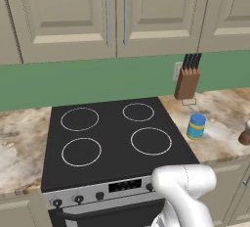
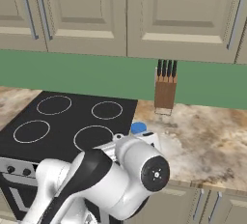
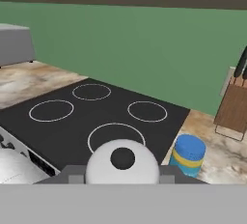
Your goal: Take 2 condiments from the cabinet and move them on the counter near the stove.Make sure the condiments are lined up with each other, next to each other.
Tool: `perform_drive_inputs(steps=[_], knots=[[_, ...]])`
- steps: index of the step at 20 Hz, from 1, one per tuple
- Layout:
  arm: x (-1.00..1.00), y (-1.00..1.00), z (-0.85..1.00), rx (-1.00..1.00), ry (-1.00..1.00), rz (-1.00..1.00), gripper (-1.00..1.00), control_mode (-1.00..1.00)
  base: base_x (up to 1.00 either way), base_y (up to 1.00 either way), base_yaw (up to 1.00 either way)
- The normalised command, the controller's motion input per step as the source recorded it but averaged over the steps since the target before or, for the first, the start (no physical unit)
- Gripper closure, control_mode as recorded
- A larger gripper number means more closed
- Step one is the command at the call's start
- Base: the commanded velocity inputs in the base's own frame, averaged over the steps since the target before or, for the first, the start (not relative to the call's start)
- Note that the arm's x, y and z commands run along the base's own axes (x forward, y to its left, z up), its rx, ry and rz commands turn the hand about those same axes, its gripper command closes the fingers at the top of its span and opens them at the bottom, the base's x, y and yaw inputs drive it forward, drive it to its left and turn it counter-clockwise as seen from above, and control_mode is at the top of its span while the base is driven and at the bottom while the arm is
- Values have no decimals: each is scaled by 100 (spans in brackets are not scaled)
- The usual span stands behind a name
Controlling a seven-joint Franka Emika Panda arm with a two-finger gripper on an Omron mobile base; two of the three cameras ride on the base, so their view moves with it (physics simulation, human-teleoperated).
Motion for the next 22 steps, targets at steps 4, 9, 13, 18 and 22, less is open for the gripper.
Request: perform_drive_inputs(steps=[4,9,13,18,22], knots=[[35,-7,-43,0,0,15,100,-100,0,0,0],[34,-2,-34,0,0,8,100,-100,0,0,0],[28,-1,-24,0,0,4,100,-100,0,0,0],[29,-6,-23,1,0,1,100,-100,0,0,0],[30,-7,-24,0,0,0,100,-100,0,0,0]])
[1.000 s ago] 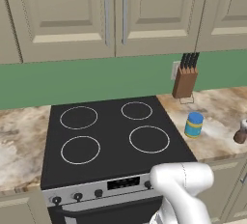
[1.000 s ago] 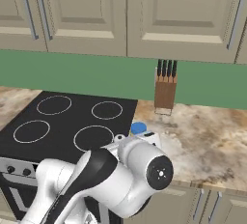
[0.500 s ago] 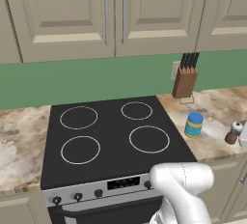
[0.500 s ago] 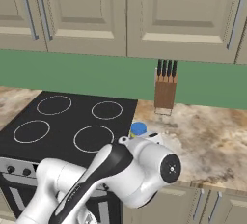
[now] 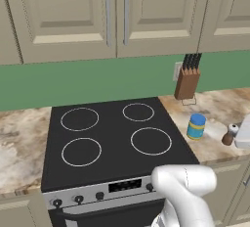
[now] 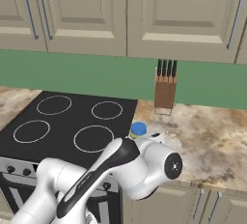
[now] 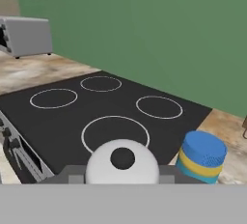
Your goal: Take 2 condiments from the cabinet and move them on the counter near the stove.Make sure the condiments are lined up with each other, next to each other.
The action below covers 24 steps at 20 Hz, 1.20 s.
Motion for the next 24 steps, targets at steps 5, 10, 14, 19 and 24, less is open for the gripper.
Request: perform_drive_inputs(steps=[5,10,14,19,24], knots=[[26,-1,-19,0,0,0,100,-100,0,0,0],[18,-1,-12,0,0,0,100,-100,0,0,0],[8,-4,-11,0,0,0,100,-100,0,0,0],[11,-3,-19,-1,0,0,100,-100,0,0,0],[14,-1,-19,0,0,0,100,-100,0,0,0]])
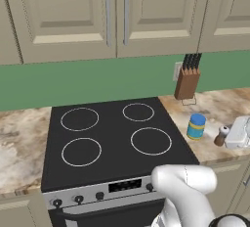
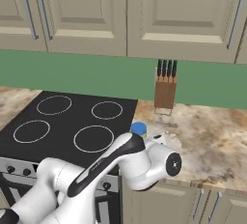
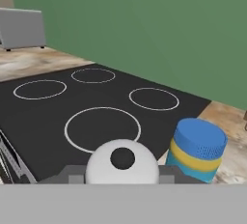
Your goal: Take 2 condiments from the cabinet and move them on the counter near the stove.Make sure the condiments are lined up with each other, next to each other.
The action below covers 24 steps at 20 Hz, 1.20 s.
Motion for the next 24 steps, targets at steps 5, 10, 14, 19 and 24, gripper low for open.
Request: perform_drive_inputs(steps=[5,10,14,19,24], knots=[[13,-5,-18,0,0,0,100,-100,0,0,0],[14,-7,-17,0,0,0,100,-100,0,0,0],[14,-10,-14,0,0,0,100,-100,0,0,0],[15,-9,-9,0,0,0,100,-100,0,0,0],[17,-2,-4,0,0,1,100,-100,0,0,0]])
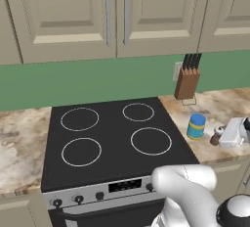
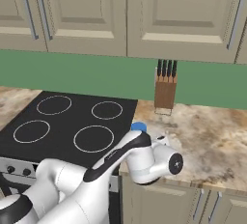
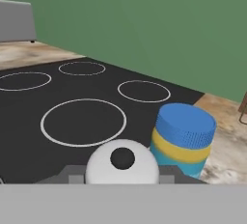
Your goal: Take 2 condiments from the cabinet and move them on the counter near the stove.Make sure the condiments are lined up with each other, next to each other.
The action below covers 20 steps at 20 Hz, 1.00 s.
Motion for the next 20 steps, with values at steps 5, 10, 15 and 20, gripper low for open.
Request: perform_drive_inputs(steps=[5,10,15,20], knots=[[15,0,-1,1,0,4,100,-100,0,0,0],[6,0,0,4,0,3,100,-100,0,0,0],[8,0,-3,2,0,1,100,-100,0,0,0],[12,0,-14,0,0,0,100,-100,0,0,0]])
